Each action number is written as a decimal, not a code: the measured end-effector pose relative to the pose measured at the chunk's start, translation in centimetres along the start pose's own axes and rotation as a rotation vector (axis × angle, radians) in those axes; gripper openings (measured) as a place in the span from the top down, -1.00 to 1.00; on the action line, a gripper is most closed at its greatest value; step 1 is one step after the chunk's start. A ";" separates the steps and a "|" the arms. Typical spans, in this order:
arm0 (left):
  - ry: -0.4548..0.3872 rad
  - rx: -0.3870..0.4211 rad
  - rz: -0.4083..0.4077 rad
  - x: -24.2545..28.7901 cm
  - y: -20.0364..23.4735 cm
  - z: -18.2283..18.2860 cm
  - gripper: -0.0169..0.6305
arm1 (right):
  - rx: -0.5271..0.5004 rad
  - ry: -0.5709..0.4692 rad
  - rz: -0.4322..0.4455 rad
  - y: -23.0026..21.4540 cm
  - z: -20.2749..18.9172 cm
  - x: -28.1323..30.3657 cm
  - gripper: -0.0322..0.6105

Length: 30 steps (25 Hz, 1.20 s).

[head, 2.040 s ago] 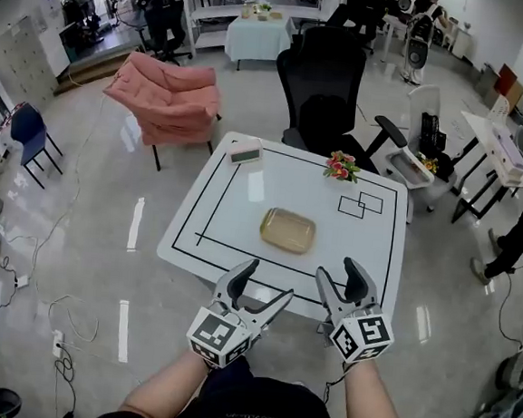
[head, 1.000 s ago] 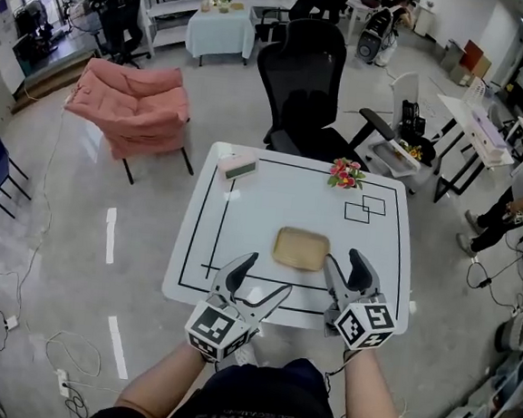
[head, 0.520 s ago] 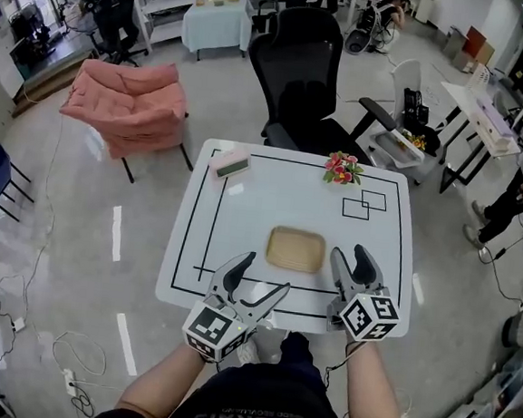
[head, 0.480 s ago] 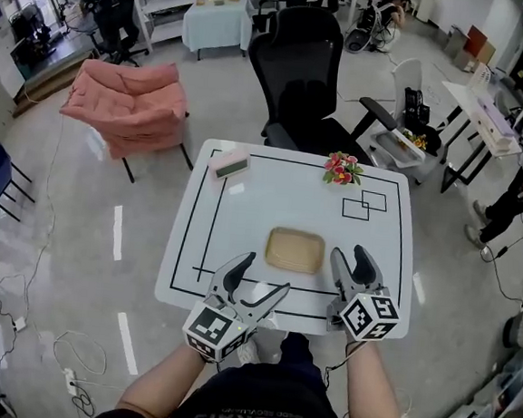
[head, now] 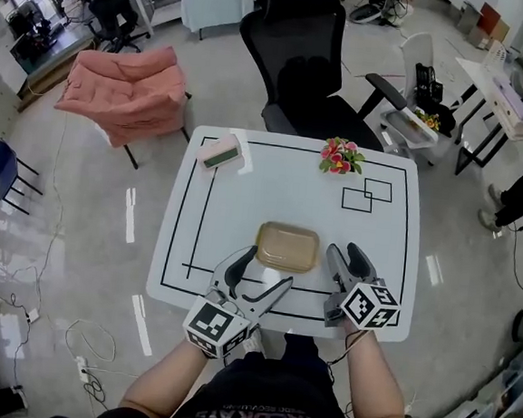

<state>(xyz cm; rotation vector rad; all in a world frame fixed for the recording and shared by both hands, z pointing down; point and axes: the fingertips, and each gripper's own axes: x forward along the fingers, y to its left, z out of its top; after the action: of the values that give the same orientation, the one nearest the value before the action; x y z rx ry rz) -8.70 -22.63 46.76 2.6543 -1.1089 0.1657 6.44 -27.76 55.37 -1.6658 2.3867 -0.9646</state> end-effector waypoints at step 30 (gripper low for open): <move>0.069 -0.061 0.042 4.0 1.5 -2.6 -0.14 | 0.431 0.236 0.119 -2.8 -8.5 4.8 0.41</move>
<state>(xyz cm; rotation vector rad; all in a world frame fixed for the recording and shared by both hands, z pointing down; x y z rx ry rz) -6.96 -25.66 50.35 2.5533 -1.1292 0.2257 3.37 -28.73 65.06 -1.3020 2.1607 -1.5899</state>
